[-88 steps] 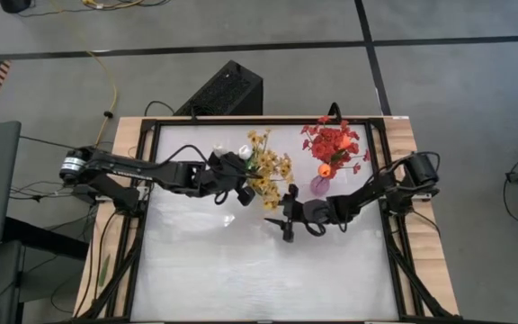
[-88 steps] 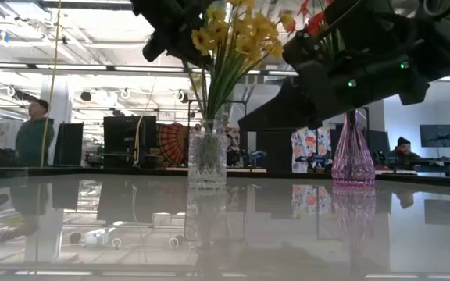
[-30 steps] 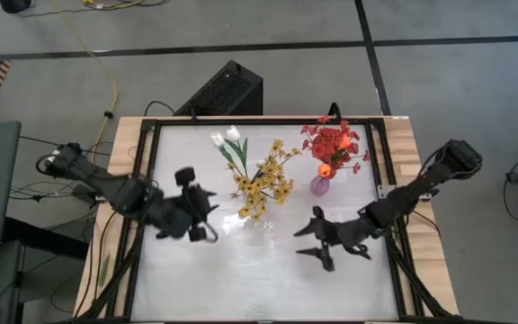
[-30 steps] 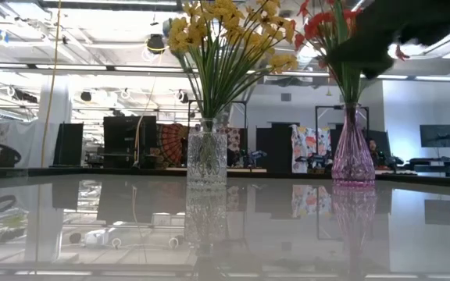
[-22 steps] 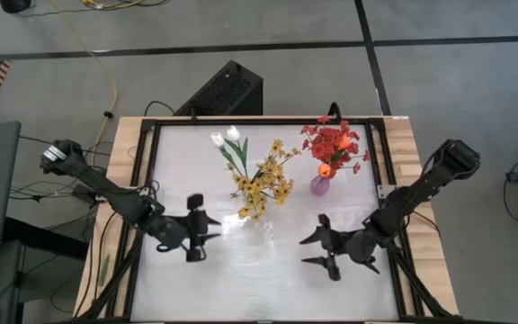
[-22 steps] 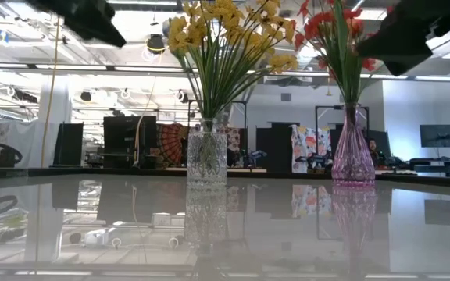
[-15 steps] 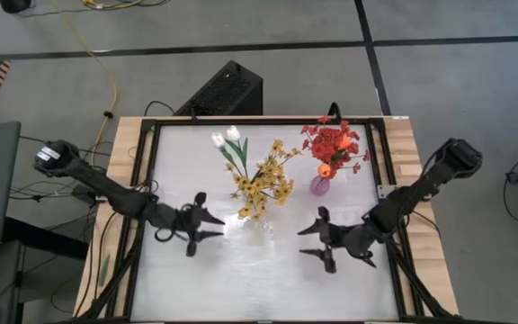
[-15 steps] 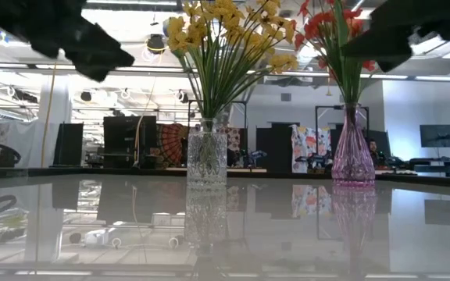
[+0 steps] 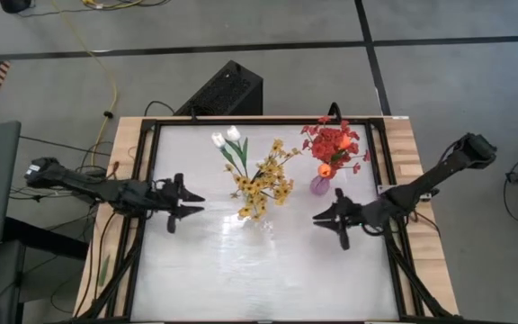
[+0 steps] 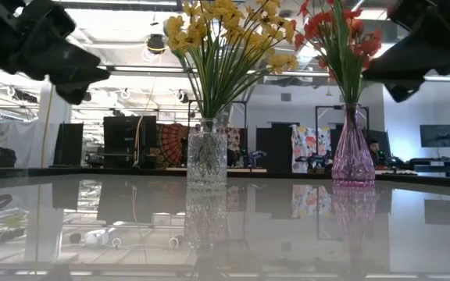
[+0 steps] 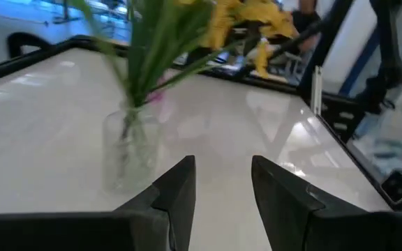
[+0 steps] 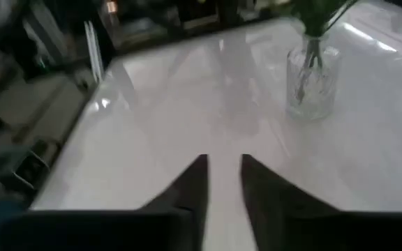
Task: Sort flowers into vase by color
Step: Return to Home Position
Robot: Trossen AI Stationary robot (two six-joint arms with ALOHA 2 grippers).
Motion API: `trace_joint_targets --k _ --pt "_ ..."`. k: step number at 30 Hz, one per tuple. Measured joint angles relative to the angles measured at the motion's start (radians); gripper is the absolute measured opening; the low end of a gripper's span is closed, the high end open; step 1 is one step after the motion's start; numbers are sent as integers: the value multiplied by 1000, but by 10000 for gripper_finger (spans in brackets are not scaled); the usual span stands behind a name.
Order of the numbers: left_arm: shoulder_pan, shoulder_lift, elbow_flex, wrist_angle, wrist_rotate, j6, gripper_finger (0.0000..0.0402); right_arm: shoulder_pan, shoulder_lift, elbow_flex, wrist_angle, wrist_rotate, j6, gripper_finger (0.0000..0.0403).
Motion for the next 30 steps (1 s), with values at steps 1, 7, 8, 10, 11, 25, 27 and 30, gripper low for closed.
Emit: trace_joint_targets --k 1,7,8,10,11,25,27,30 --pt "0 -52 -11 -36 -11 -11 128 7 -34 -23 13 16 13 96" --pt "0 -302 -90 -92 -33 -42 128 -45 -100 -167 270 88 -30 19" --pt "0 -336 -99 -115 -33 -48 128 -82 -94 -182 315 54 -33 21" --pt "0 -386 -98 -167 -40 -57 128 -165 -71 -193 385 -74 -34 23" --pt "0 -403 -98 -179 -46 -61 128 -207 -57 -196 400 -145 -34 22" --pt "-2 -461 -99 -191 50 -66 128 -223 -224 -316 247 -225 -49 19" --pt "-2 -460 -99 -191 51 -53 128 -223 -286 -316 199 -224 -84 19" --pt "-2 -460 -99 -191 53 -38 128 -269 -406 -316 116 -254 -137 19"
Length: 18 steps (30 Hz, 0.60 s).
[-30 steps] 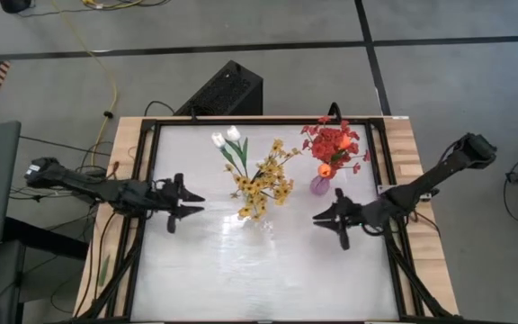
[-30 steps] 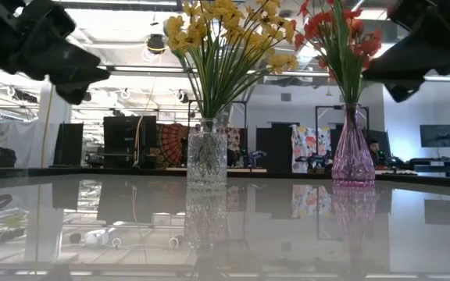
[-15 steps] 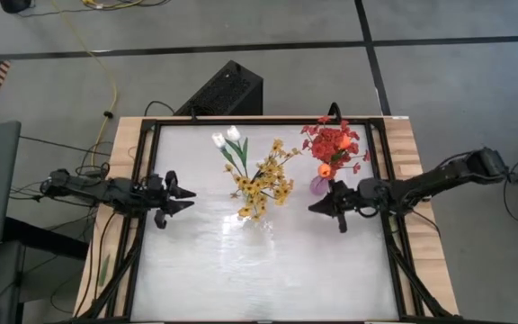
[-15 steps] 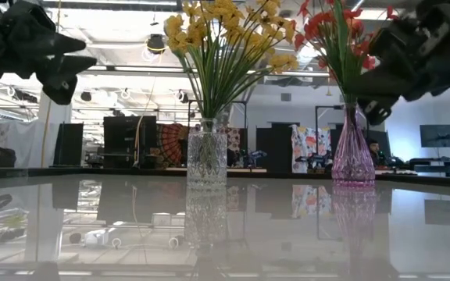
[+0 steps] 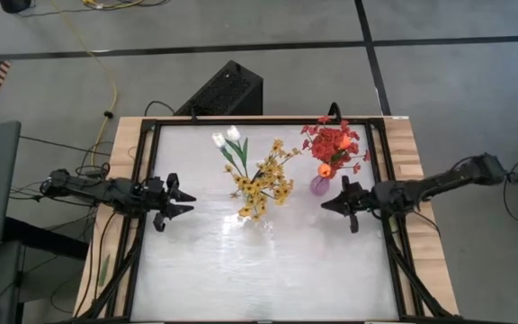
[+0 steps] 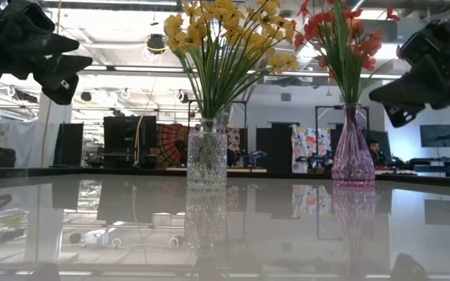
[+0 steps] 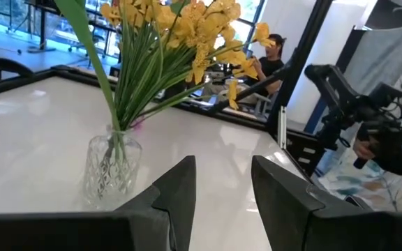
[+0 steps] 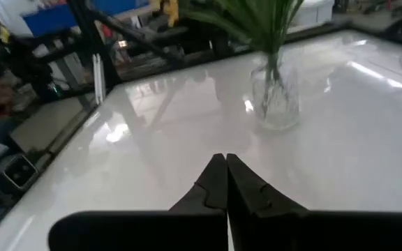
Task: Sort flowers into vase by color
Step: Return to Home Position
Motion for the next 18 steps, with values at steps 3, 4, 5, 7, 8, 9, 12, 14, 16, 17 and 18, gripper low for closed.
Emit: trace_joint_targets --k 3,4,5,7,8,9,12,14,16,17,18 --pt "0 0 0 0 0 12 128 -73 -133 0 -114 -82 -5 19" --pt "0 0 0 0 0 21 128 -96 -180 0 -156 -112 -6 19" --pt "0 0 0 0 0 28 128 -116 -223 0 -206 -136 -5 20" --pt "0 0 0 0 -1 47 128 -142 -307 0 -289 -152 -4 23" --pt "0 0 0 0 -4 49 128 -151 -343 0 -314 -155 5 25" --pt "0 0 0 0 -11 49 128 -159 -368 0 -315 -158 23 28" --pt "0 0 0 3 -30 41 128 -175 -412 0 -308 -161 54 38" --pt "0 0 0 3 -31 41 128 -180 -432 0 -305 -161 55 43" --pt "0 1 -1 3 -31 41 128 -180 -442 0 -305 -161 55 45" --pt "0 1 -1 3 -31 41 128 -180 -442 0 -307 -161 56 45" --pt "0 1 -1 3 -31 41 128 -180 -442 0 -307 -161 56 45"
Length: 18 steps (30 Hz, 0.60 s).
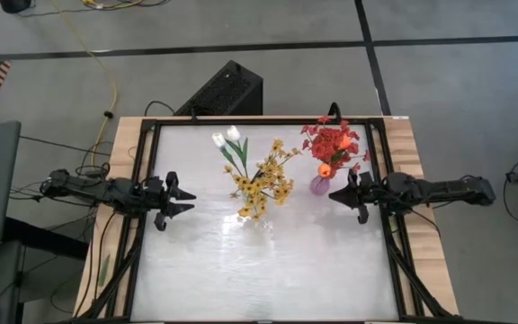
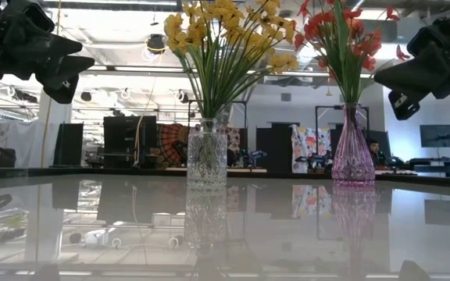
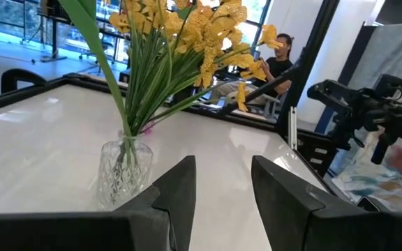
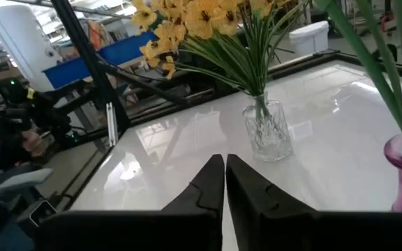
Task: Sort flowers into vase by color
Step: Return to Home Position
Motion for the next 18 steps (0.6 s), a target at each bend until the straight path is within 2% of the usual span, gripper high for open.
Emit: trace_joint_targets --k 18 --pt "0 0 0 0 -2 8 128 0 1 0 0 0 2 48"
